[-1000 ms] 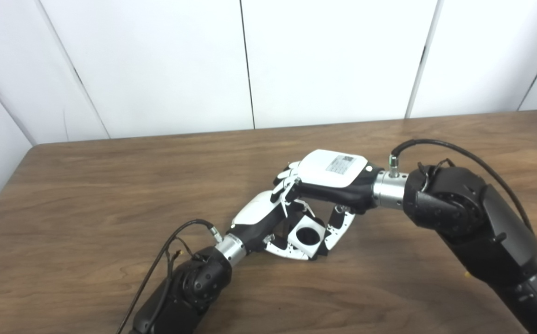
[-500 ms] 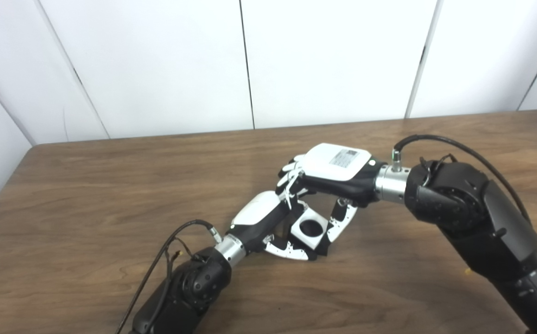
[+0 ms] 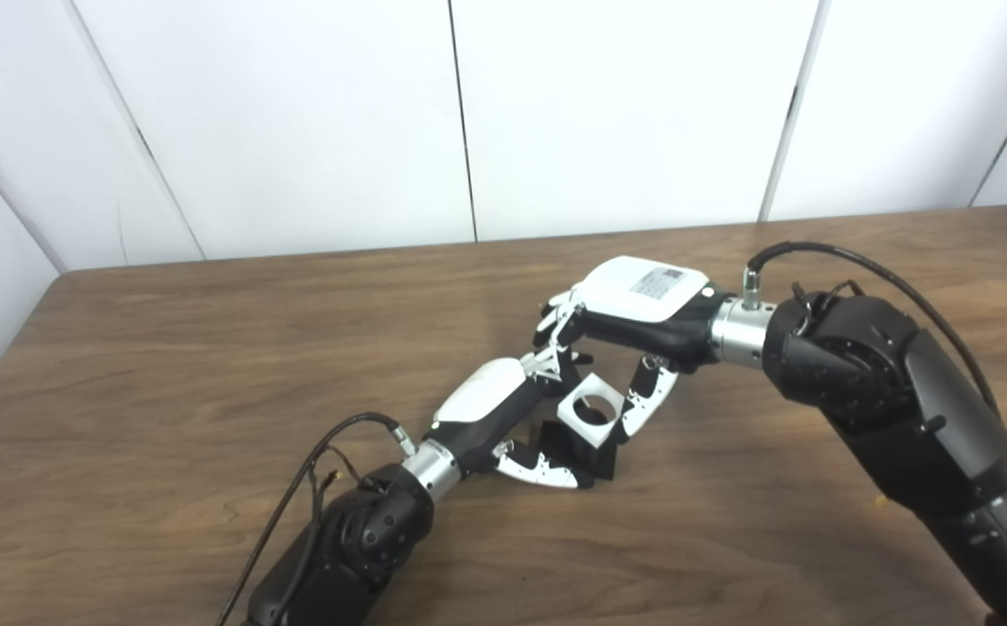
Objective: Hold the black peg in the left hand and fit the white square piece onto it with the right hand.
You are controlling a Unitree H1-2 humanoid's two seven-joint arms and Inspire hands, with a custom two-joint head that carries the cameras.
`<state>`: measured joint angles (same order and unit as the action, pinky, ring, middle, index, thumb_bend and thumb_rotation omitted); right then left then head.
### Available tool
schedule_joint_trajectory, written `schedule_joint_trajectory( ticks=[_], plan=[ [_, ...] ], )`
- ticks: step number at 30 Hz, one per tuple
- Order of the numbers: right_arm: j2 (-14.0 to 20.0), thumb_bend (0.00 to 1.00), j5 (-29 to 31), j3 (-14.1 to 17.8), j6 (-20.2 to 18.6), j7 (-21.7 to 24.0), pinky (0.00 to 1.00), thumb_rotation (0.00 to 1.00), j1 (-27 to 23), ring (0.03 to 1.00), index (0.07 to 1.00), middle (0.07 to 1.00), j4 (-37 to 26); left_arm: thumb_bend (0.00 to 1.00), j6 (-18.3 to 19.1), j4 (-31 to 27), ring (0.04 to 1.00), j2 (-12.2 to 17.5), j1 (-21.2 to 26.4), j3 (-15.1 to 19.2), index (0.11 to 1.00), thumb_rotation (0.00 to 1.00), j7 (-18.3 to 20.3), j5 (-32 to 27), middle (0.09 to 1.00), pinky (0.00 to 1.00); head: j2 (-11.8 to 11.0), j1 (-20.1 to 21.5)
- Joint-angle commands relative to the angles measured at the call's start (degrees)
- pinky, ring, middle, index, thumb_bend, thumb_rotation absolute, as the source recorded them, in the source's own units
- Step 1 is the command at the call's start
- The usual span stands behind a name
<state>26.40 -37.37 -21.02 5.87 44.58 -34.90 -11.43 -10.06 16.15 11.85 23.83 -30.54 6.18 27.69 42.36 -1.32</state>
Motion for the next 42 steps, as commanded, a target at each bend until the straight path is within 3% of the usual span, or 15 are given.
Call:
schedule_joint_trajectory(
  ticks=[1, 42],
  plan=[
    [0.5, 0.52, 0.5, 1.1, 0.6, -2.0, 0.9, 0.14, -2.7, 0.892, 0.482, 0.811, -0.5, 0.52, 3.8, 1.5, 1.0, 1.2, -1.8, -2.3, 0.493, 0.09, 4.0, 4.7, 0.949, 1.0, 0.2, -0.1],
    [-1.0, 0.52, 1.0, -1.1, 1.2, -1.9, 0.93, 0.14, -1.5, 0.897, 0.48, 0.812, -0.6, 0.52, 3.2, 2.0, 1.0, 0.9, -1.7, -2.3, 0.492, 0.09, 3.1, 4.8, 0.946, 1.0, 0.7, -0.7]
  ],
)
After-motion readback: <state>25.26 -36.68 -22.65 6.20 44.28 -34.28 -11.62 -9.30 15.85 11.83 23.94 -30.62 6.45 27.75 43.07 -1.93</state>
